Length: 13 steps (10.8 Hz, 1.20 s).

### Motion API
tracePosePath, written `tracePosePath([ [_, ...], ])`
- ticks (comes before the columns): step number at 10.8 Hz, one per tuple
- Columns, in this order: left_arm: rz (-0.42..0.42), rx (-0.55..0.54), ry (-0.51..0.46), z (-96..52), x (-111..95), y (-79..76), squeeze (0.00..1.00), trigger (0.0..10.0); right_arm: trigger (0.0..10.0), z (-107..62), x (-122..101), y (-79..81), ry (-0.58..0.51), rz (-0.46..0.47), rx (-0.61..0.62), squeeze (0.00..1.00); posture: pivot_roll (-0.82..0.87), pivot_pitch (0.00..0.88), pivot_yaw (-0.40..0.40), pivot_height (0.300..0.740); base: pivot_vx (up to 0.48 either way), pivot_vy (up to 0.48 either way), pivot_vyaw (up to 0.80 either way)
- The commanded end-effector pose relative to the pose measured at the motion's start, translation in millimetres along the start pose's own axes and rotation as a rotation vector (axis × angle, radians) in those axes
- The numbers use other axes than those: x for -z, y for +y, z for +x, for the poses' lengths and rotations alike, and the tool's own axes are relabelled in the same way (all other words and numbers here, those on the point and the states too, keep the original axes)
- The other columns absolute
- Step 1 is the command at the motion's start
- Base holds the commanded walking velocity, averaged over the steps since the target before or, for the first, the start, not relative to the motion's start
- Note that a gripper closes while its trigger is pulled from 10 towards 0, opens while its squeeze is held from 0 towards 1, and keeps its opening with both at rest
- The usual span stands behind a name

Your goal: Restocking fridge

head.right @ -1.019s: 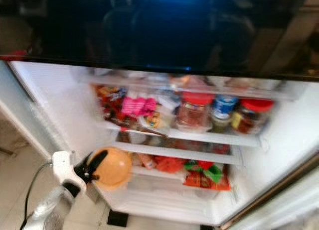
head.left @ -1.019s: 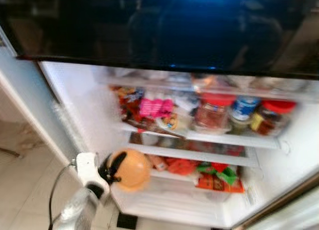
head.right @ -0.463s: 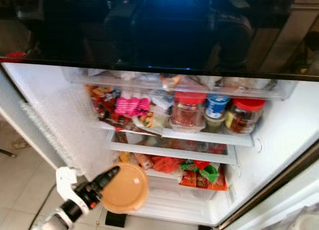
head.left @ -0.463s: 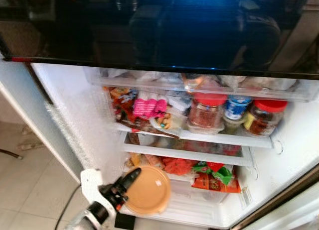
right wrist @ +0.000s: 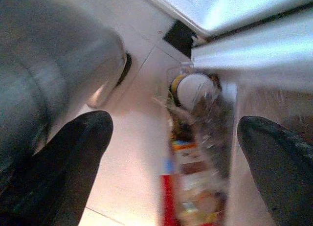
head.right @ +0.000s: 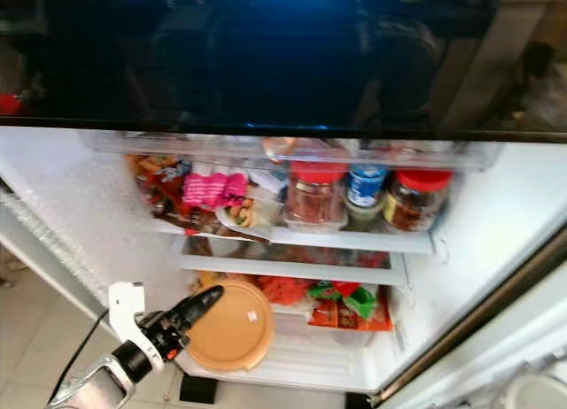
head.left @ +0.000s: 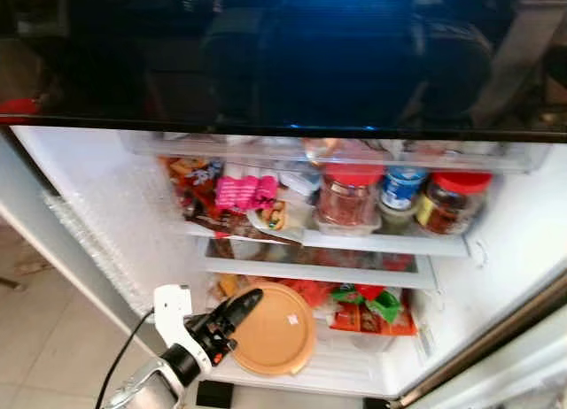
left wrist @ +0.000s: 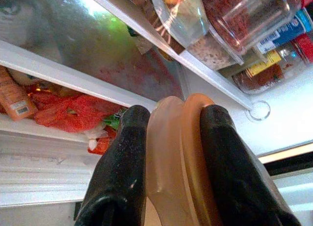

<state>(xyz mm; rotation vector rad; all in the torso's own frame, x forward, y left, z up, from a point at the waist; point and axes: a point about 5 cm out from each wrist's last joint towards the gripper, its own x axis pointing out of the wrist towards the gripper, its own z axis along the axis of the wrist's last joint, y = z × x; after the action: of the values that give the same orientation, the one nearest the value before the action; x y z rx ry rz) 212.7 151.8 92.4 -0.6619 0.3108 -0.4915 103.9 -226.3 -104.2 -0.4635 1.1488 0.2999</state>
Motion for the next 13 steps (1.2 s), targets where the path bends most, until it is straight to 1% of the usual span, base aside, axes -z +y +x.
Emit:
tracePosePath([
  [1,0.022,0.015,0.015,1.1,-2.5,-3.7,0.0,10.0,10.0,0.7,-1.4,5.9,0.0,-0.101,-0.042,0.0,-0.04,0.06,0.008,0.74,0.0,0.0,0.0],
  [2,0.029,0.012,0.012,1.6,-4.2,-3.3,0.0,10.0,10.0,0.6,-0.4,5.9,0.004,-0.072,-0.036,0.0,-0.03,0.057,0.008,0.74,0.0,0.0,0.0],
  [3,0.034,0.001,0.014,1.9,-4.3,-1.2,0.0,10.0,10.0,0.9,-1.7,6.6,0.005,-0.127,-0.05,0.0,-0.04,0.052,0.009,0.74,0.0,0.0,0.0],
  [5,0.042,0.003,0.021,2.6,-3.3,-1.5,0.0,10.0,10.0,0.7,-0.5,6.7,0.007,-0.1,-0.042,0.0,-0.03,0.042,0.01,0.74,0.0,0.0,0.0],
  [7,0.045,0.004,0.021,2.9,-3.1,-1.2,0.0,10.0,10.0,0.7,-0.5,6.9,0.007,-0.111,-0.04,0.0,-0.04,0.036,0.01,0.74,0.0,0.0,0.0],
  [10,0.041,0.002,0.017,5.1,-3.6,-0.8,0.0,10.0,10.0,0.8,-2.1,6.1,-0.005,-0.101,-0.034,0.0,-0.04,0.045,0.01,0.74,0.0,0.0,0.0],
  [12,0.038,0.0,0.014,6.6,-3.7,-0.1,0.0,10.0,10.0,0.9,-2.3,5.5,-0.004,-0.064,-0.027,0.0,-0.04,0.047,0.012,0.736,0.0,0.0,0.0],
  [13,0.037,0.0,0.013,7.4,-3.8,0.3,0.0,10.0,10.0,0.9,-2.2,5.6,-0.007,-0.033,-0.028,0.0,-0.04,0.046,0.012,0.717,0.0,0.0,0.0],
])
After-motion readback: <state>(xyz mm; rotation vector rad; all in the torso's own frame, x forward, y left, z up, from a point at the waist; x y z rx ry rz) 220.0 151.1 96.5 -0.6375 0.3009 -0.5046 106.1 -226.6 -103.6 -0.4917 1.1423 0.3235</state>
